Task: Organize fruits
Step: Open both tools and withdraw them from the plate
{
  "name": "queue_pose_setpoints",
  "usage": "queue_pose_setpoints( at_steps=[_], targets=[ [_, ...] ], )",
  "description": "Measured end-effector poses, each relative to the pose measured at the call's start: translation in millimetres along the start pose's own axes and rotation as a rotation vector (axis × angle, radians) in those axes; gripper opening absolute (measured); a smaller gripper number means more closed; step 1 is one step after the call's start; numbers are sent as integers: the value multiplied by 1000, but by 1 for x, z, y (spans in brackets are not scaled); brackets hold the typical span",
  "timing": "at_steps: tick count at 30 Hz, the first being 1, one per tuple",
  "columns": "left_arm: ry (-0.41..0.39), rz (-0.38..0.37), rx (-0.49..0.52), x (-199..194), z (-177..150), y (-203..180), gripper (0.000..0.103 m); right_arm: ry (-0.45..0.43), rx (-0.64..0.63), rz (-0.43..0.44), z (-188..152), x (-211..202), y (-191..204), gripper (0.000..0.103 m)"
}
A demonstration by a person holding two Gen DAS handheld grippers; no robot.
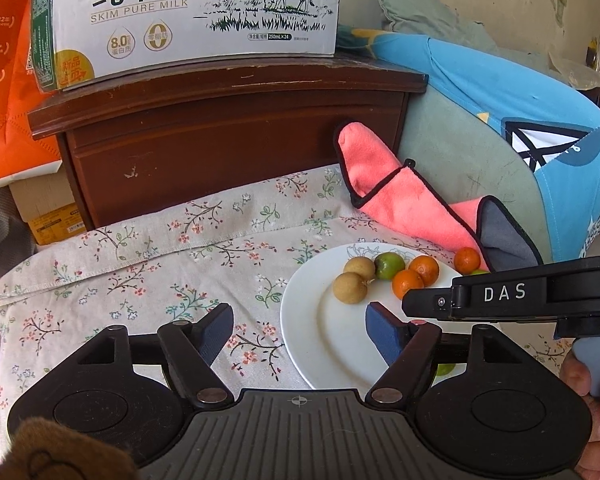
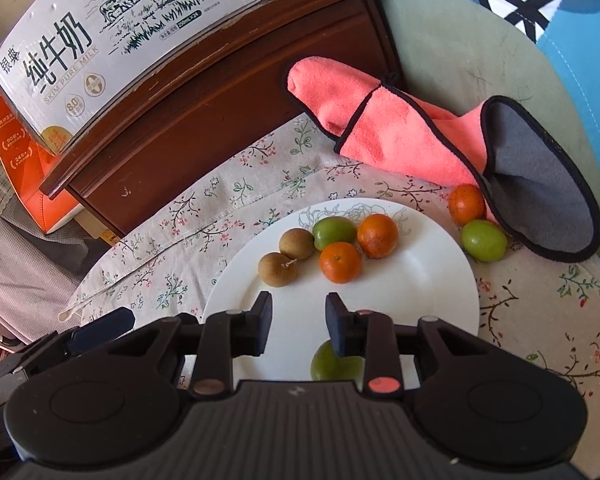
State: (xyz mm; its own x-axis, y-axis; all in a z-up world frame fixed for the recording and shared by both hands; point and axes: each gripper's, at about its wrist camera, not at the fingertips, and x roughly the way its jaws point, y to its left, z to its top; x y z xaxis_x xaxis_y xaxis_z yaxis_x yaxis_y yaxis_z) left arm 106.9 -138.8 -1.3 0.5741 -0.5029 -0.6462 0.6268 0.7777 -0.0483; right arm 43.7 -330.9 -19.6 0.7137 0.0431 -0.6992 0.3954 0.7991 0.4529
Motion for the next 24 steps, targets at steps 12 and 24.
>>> queue_pose_setpoints(
  at_steps=[12,24],
  targets=[
    [36,81,23,-23,-11,8,82,-9,-44,15,-11,-16,17,32],
    [25,156,-75,-64,-19,52,86,-11,-91,39,-37,-35,35,42]
  ],
)
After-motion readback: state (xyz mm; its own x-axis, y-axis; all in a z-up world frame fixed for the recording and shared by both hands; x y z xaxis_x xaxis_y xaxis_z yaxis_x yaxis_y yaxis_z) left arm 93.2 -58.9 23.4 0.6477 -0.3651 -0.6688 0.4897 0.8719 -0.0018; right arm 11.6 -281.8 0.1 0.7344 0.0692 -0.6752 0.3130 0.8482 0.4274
